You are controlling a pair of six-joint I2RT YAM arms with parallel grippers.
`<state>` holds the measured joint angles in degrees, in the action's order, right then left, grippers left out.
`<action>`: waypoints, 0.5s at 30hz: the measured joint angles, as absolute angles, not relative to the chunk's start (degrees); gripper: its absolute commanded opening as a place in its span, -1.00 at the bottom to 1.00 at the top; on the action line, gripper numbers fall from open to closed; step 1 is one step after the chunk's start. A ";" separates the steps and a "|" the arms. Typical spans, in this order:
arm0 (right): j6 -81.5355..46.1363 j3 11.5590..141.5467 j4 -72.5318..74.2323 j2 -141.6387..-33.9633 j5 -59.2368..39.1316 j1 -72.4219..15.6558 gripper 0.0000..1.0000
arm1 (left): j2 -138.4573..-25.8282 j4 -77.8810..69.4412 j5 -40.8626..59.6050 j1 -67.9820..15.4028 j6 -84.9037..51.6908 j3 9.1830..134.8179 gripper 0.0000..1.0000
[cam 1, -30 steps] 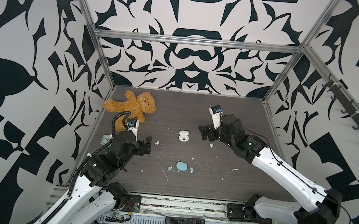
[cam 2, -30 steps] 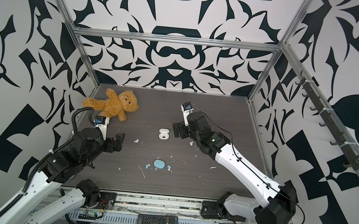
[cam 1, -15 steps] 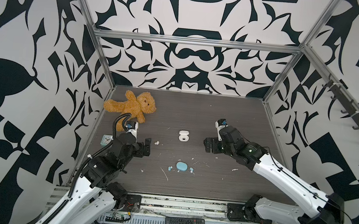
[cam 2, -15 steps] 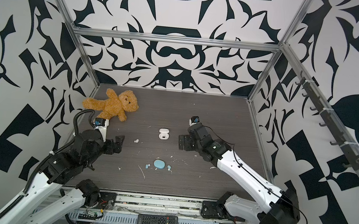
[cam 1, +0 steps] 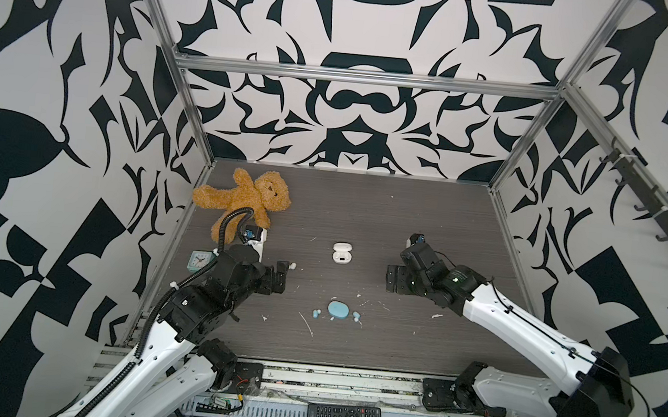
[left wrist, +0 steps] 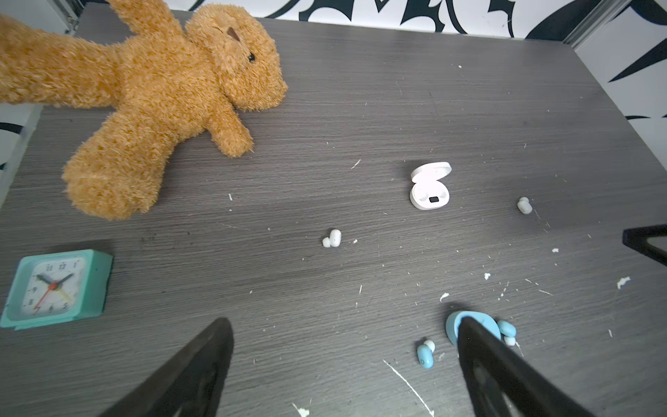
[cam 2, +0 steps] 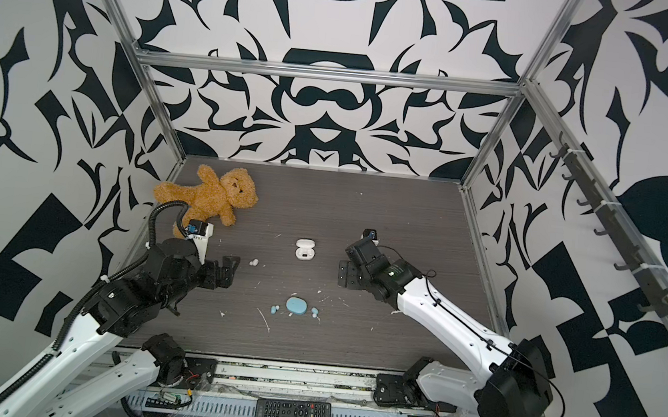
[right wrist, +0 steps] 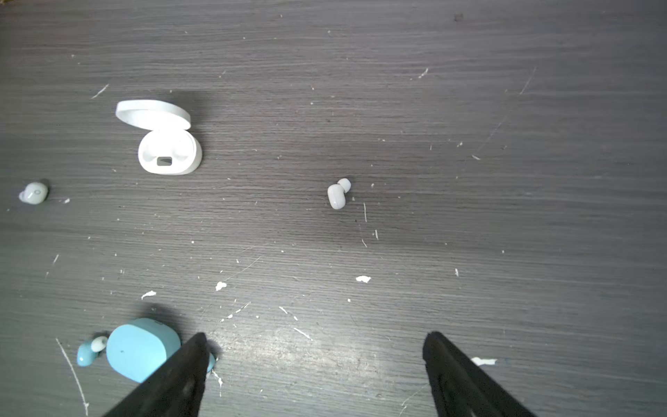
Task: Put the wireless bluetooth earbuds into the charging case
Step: 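Move the right gripper over the white earbud beside the case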
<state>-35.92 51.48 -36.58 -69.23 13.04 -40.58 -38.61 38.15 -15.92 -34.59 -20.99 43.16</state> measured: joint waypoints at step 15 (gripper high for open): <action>-34.46 54.08 -34.59 -80.97 9.30 -34.50 0.63 | -43.53 37.47 -9.80 -34.57 -18.98 44.38 0.99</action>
